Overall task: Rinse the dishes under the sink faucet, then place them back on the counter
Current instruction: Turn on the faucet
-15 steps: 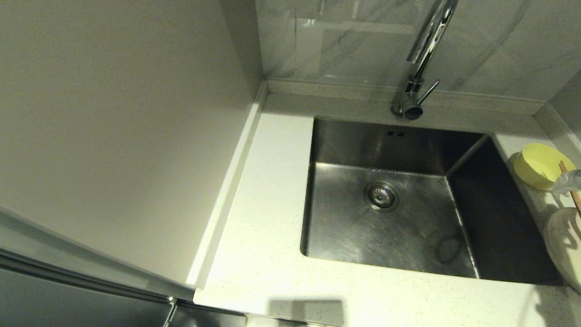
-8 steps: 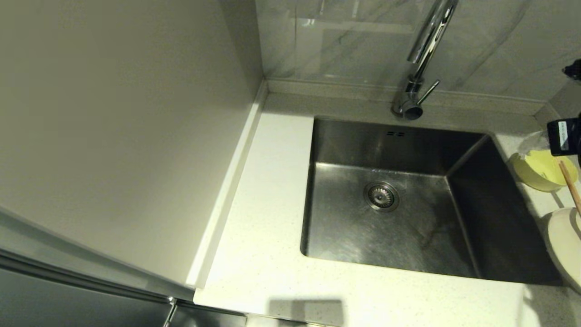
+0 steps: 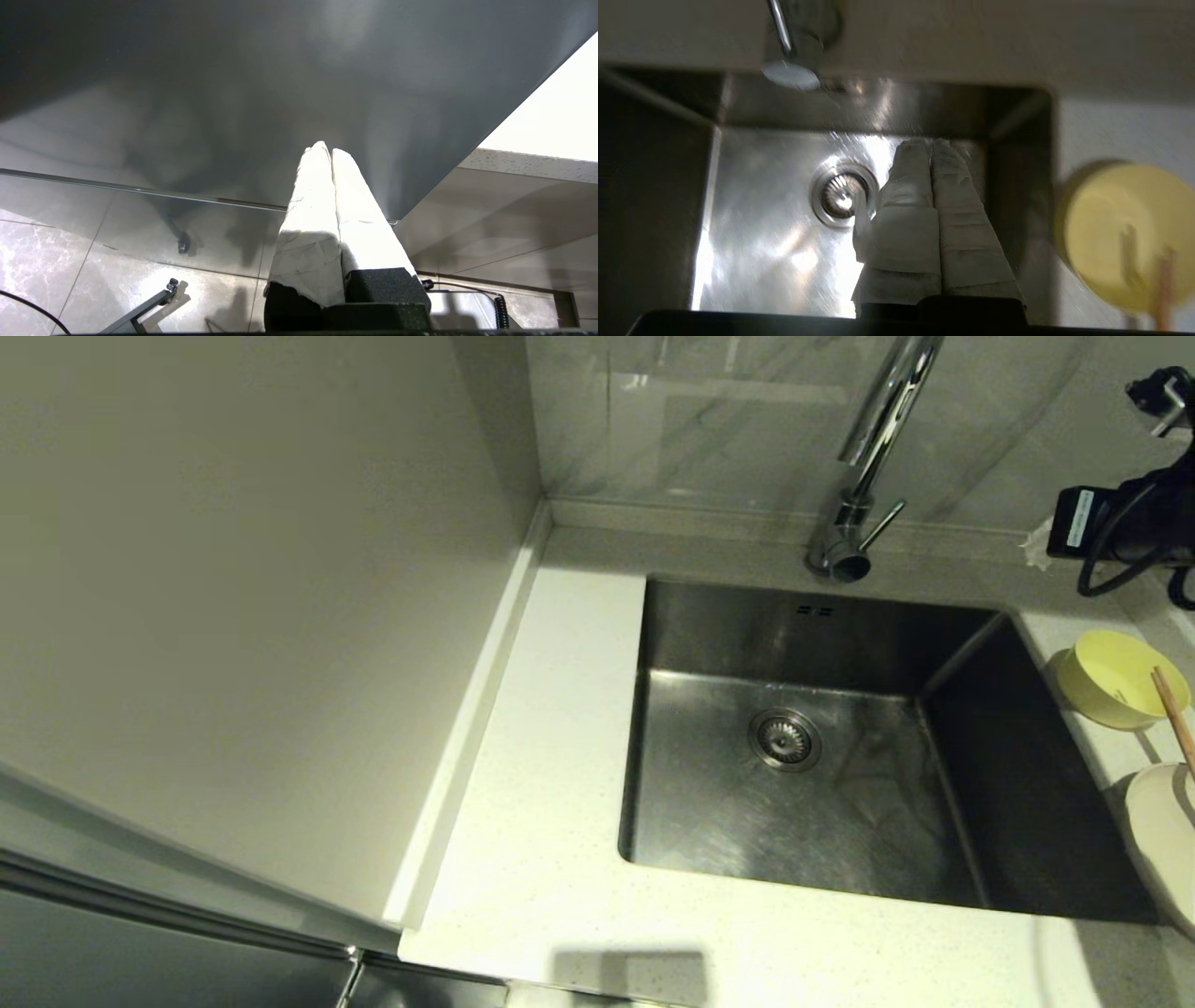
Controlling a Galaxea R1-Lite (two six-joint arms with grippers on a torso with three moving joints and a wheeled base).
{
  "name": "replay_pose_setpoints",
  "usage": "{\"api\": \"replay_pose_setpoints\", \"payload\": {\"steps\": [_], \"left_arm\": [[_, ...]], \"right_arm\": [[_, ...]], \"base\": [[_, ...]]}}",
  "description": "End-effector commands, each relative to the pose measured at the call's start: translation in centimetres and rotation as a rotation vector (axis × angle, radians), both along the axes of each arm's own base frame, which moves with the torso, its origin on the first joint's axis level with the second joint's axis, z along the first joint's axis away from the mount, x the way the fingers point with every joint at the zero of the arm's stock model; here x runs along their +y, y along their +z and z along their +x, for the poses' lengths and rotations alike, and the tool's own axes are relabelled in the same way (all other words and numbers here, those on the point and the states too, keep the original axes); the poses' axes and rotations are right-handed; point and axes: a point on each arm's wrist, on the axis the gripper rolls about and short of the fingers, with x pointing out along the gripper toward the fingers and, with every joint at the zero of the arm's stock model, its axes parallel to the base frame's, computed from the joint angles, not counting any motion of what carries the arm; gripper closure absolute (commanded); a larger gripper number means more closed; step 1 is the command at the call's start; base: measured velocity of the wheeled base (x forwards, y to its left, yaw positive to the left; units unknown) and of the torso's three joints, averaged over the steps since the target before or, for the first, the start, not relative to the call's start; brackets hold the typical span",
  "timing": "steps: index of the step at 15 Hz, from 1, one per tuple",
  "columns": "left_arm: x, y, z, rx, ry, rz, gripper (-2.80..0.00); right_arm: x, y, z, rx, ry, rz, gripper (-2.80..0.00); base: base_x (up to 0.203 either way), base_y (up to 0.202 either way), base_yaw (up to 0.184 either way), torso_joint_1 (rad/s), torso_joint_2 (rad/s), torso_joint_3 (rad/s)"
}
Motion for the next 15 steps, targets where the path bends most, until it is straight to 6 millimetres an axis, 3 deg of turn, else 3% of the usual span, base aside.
{"api": "replay_pose_setpoints", "payload": {"steps": [1,7,11,15], "left_arm": [[0.0,0.0,0.0,-0.002,0.001,-0.001,0.00],[0.0,0.0,0.0,-0.002,0.001,-0.001,0.00],[0.0,0.0,0.0,-0.002,0.001,-0.001,0.00],[0.0,0.0,0.0,-0.002,0.001,-0.001,0.00]], "right_arm": [[-0.1,-0.4,1.6,-0.055,0.011,0.048,0.00],[0.8,-1.3,4.8,-0.129,0.076,0.080,0.00],[0.9,-0.2,6.6,-0.195,0.128,0.169,0.00],[0.9,0.1,8.2,-0.239,0.183,0.119,0.00]], "base": [[0.000,0.000,0.000,0.000,0.00,0.000],[0.000,0.000,0.000,0.000,0.00,0.000],[0.000,0.000,0.000,0.000,0.00,0.000],[0.000,0.000,0.000,0.000,0.00,0.000]]}}
